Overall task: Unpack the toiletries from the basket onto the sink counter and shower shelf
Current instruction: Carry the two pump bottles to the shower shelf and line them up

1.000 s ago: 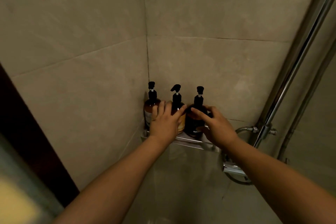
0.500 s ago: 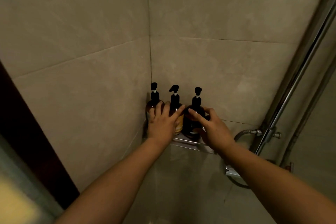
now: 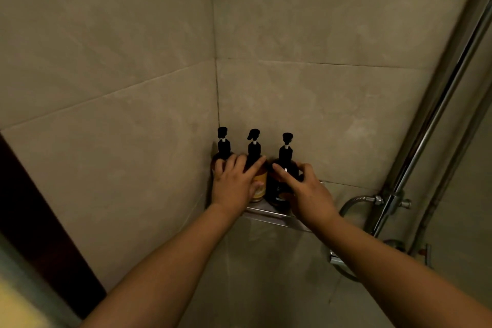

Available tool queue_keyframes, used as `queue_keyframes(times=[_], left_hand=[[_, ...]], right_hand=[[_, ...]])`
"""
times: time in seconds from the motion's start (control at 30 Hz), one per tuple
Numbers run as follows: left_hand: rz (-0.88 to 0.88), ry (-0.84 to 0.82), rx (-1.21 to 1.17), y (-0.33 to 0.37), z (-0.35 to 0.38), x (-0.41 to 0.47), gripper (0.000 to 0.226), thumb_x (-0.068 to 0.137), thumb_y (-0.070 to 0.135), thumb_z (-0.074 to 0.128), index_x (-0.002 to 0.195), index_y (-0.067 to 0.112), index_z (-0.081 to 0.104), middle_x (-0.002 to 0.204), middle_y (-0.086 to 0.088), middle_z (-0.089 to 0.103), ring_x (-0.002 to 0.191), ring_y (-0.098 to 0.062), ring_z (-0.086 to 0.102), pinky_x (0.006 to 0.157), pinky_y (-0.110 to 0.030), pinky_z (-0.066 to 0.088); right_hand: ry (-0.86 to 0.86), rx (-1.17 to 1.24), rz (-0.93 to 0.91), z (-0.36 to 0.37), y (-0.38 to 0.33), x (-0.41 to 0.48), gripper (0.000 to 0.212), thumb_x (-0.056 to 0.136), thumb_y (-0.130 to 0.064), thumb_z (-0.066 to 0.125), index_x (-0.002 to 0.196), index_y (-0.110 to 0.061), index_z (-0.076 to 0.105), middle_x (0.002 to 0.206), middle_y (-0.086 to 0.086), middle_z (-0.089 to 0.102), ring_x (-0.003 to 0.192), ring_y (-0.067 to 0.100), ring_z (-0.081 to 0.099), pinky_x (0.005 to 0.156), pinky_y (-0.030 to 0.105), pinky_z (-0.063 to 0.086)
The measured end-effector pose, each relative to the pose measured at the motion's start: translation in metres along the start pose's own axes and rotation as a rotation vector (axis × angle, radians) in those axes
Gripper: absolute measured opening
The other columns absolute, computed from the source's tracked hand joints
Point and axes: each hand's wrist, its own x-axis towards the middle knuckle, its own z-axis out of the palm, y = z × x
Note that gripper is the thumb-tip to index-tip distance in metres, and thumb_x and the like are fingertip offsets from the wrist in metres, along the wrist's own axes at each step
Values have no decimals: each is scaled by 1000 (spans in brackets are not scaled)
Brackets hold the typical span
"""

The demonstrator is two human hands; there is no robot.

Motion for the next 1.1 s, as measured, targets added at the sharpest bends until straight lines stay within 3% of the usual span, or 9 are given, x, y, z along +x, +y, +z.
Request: queue_keyframes(times=[0.13,0.27,0.33,0.43,0.57,0.7,0.87,1.0,1.1], left_hand=[[-41,-10,-39,6,5,-7,64,98,56,42,156,38,21,149,-9,43,139,-29,34,106,-48,29],[-105,27,-170,12,11,-23,53,100,39,41,150,26,30,162,-7,28,150,-24,21,111,-52,31],[-117,21,-162,10,12,-28,53,99,35,41,149,22,30,164,-8,20,152,-24,14,116,-51,22],[-151,-100,-82,0,8,-30,69,96,32,38,158,16,12,167,-7,3,153,-25,-1,119,-46,5],[-123,-107,52,-16,6,-24,82,93,39,50,160,20,7,168,-1,6,147,-30,15,112,-49,26],[-45,-185,206,-26,-2,-11,86,95,46,54,159,25,1,167,1,7,131,-38,35,102,-43,34],[-16,-149,238,-32,-1,-12,89,85,26,70,158,22,20,163,0,27,123,-37,47,98,-41,44],[31,-85,250,-36,-5,-11,84,71,18,80,148,22,47,151,1,47,100,-34,57,82,-38,52],[31,-80,241,-39,-4,-12,84,72,17,80,148,23,46,152,2,46,101,-32,56,83,-37,51]], right_hand=[[17,-29,9,0,-3,-1,88,80,-26,80,153,-36,32,140,16,38,108,30,60,71,31,58],[2,-31,22,0,-4,-2,93,79,-24,81,154,-38,28,142,14,35,109,28,60,70,29,56],[-6,-28,31,1,-5,-2,98,76,-24,83,154,-39,25,141,14,34,106,28,61,68,28,56],[-31,-30,49,2,-7,-3,107,72,-19,87,155,-39,22,146,16,29,105,30,62,68,29,57],[-52,-33,61,2,-9,-4,112,70,-18,88,156,-38,19,149,17,24,104,32,63,69,32,58],[-54,-44,64,1,-9,-4,114,68,-20,89,155,-38,18,149,16,22,101,30,63,65,28,58],[-42,-52,45,3,-7,-4,115,65,-19,91,156,-35,23,146,17,24,97,30,64,65,29,57],[-51,-78,42,2,-7,-4,111,69,-18,88,156,-35,20,146,19,27,102,33,63,67,33,59],[-40,-103,38,0,-6,-4,107,70,-17,87,155,-33,24,146,21,32,110,36,61,70,36,59]])
